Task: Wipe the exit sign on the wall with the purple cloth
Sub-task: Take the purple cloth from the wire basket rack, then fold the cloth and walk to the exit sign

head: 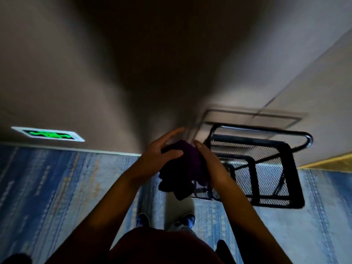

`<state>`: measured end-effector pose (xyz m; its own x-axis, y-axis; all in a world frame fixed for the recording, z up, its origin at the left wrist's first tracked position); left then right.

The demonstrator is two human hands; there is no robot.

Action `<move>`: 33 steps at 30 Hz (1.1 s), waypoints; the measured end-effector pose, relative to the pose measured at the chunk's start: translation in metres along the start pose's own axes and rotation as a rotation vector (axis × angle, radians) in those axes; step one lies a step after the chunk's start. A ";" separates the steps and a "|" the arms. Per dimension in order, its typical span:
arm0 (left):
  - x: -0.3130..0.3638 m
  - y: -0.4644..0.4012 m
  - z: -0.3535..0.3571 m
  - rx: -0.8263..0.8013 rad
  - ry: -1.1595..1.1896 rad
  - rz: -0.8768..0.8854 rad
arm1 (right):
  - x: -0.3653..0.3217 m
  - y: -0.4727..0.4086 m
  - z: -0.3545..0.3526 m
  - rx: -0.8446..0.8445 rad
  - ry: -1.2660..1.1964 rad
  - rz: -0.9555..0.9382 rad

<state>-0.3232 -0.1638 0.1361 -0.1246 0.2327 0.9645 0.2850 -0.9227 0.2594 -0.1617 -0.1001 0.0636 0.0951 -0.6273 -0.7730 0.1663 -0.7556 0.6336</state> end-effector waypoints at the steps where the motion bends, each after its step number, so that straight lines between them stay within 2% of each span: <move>1: 0.000 0.005 -0.017 0.016 0.017 -0.005 | 0.004 0.006 0.024 -0.079 -0.047 0.035; 4: -0.005 0.020 -0.070 0.102 0.098 -0.029 | 0.006 0.021 0.084 -0.235 -0.087 0.039; 7: -0.020 0.038 -0.119 0.243 0.171 -0.090 | 0.007 0.034 0.128 -0.347 -0.002 -0.109; 12: -0.045 0.085 -0.174 0.496 0.346 -0.128 | -0.002 0.044 0.181 -0.416 0.157 -0.269; 16: -0.074 0.129 -0.190 0.802 0.883 -0.081 | -0.006 0.051 0.222 -0.572 0.250 -0.327; 18: -0.087 0.151 -0.184 0.891 1.026 -0.025 | -0.005 0.059 0.239 -0.653 0.274 -0.332; 25: -0.101 0.185 -0.152 1.170 0.958 0.112 | 0.018 0.062 0.247 -0.729 0.338 -0.365; 30: -0.103 0.204 -0.152 1.305 0.897 0.127 | 0.041 0.061 0.247 -0.744 0.338 -0.242; 33: -0.101 0.220 -0.172 1.328 0.872 0.174 | 0.056 0.071 0.265 -0.794 0.384 -0.169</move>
<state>-0.4118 -0.4432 0.0878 -0.3513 -0.5109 0.7846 0.8823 0.0997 0.4600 -0.4047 -0.2390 0.0741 0.3061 -0.3056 -0.9016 0.8242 -0.3890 0.4116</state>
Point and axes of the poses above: each hand's wrist, its own y-axis away from the middle knuckle, its own z-axis out of the palm, x = y × z, the point moved 8 cm from there along -y, towards the middle knuckle, and after that the axes turned 13 degrees about x, right-handed, at the moved point
